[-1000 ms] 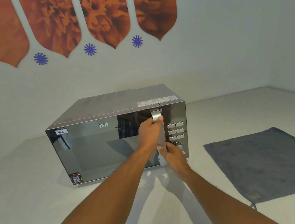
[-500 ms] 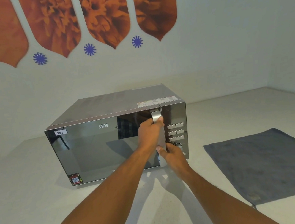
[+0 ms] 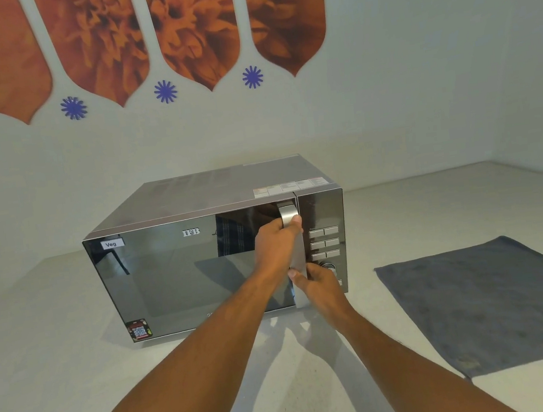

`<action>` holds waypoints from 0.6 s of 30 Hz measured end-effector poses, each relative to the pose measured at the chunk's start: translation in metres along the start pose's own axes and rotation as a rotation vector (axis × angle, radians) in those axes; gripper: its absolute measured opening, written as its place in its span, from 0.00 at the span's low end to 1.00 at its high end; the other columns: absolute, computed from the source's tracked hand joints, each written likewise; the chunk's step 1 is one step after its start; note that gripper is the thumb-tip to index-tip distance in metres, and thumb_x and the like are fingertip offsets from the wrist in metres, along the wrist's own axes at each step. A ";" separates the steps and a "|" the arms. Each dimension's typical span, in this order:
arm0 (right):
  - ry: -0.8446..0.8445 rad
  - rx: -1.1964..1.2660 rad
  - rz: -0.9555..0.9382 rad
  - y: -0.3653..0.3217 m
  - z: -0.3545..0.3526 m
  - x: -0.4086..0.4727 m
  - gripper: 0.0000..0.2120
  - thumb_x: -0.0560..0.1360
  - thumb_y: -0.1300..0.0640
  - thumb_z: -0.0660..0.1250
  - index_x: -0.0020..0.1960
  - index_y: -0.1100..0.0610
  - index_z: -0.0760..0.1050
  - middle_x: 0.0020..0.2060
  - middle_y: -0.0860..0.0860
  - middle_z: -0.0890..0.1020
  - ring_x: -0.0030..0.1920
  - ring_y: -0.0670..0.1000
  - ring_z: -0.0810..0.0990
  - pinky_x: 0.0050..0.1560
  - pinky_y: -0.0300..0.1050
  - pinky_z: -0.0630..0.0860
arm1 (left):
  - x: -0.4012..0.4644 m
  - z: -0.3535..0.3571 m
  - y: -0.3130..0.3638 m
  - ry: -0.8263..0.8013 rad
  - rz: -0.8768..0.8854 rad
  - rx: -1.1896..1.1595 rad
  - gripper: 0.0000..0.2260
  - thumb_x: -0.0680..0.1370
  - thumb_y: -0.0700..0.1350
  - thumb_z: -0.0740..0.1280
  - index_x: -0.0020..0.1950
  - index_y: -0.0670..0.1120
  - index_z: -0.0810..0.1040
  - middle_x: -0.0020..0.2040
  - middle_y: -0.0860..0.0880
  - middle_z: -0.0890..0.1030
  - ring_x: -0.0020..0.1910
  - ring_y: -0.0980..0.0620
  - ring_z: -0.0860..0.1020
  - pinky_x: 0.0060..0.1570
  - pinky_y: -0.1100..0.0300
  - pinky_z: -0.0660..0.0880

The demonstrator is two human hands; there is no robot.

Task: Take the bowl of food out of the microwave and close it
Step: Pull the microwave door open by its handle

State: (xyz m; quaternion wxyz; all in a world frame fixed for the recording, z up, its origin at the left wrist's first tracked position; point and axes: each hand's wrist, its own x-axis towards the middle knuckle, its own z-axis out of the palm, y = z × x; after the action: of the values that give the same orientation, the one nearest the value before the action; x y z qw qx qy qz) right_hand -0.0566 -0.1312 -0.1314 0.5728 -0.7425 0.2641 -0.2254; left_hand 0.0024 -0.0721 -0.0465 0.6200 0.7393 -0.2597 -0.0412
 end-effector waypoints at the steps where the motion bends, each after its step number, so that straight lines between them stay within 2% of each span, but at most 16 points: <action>1: 0.001 0.001 0.001 0.000 0.000 0.000 0.18 0.77 0.44 0.66 0.62 0.51 0.76 0.60 0.51 0.81 0.52 0.50 0.77 0.65 0.56 0.73 | 0.000 0.000 0.000 0.000 -0.001 0.001 0.10 0.81 0.53 0.65 0.49 0.49 0.81 0.41 0.56 0.80 0.42 0.54 0.76 0.38 0.66 0.69; 6: -0.008 0.013 0.000 -0.001 -0.001 -0.001 0.19 0.77 0.44 0.66 0.63 0.52 0.76 0.58 0.49 0.81 0.53 0.50 0.77 0.65 0.56 0.73 | -0.003 -0.001 0.003 -0.001 -0.009 -0.004 0.11 0.81 0.52 0.65 0.51 0.46 0.82 0.42 0.55 0.80 0.43 0.54 0.76 0.40 0.65 0.70; 11: -0.029 0.065 -0.045 0.005 -0.004 -0.009 0.16 0.76 0.47 0.68 0.60 0.53 0.78 0.57 0.50 0.82 0.56 0.55 0.81 0.63 0.53 0.75 | -0.014 -0.003 0.001 0.020 0.024 0.024 0.12 0.81 0.52 0.65 0.51 0.45 0.83 0.41 0.56 0.81 0.42 0.55 0.76 0.39 0.66 0.69; 14: -0.019 0.090 -0.072 0.007 -0.005 -0.020 0.10 0.76 0.47 0.69 0.52 0.52 0.79 0.51 0.51 0.84 0.51 0.55 0.82 0.56 0.47 0.76 | -0.025 -0.008 0.000 0.007 0.027 0.004 0.13 0.81 0.53 0.65 0.50 0.45 0.84 0.41 0.55 0.82 0.42 0.56 0.77 0.39 0.65 0.69; 16: 0.005 0.106 -0.101 0.008 -0.005 -0.030 0.10 0.75 0.48 0.70 0.49 0.55 0.81 0.47 0.56 0.86 0.49 0.58 0.83 0.49 0.43 0.77 | -0.033 -0.012 0.002 -0.016 0.029 -0.020 0.13 0.80 0.53 0.65 0.49 0.46 0.84 0.44 0.52 0.84 0.44 0.55 0.78 0.39 0.64 0.70; 18: 0.013 0.114 -0.139 0.011 -0.006 -0.040 0.11 0.75 0.47 0.70 0.47 0.55 0.82 0.44 0.56 0.86 0.47 0.58 0.83 0.45 0.41 0.76 | -0.040 -0.016 0.002 -0.030 0.032 -0.023 0.13 0.80 0.54 0.65 0.49 0.47 0.84 0.45 0.51 0.85 0.47 0.53 0.79 0.40 0.63 0.71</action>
State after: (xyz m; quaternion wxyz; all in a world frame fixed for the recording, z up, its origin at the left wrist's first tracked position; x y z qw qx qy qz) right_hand -0.0919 -0.1116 -0.1418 0.5954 -0.7238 0.2021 -0.2841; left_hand -0.0263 -0.0408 -0.0513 0.6252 0.7271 -0.2802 -0.0451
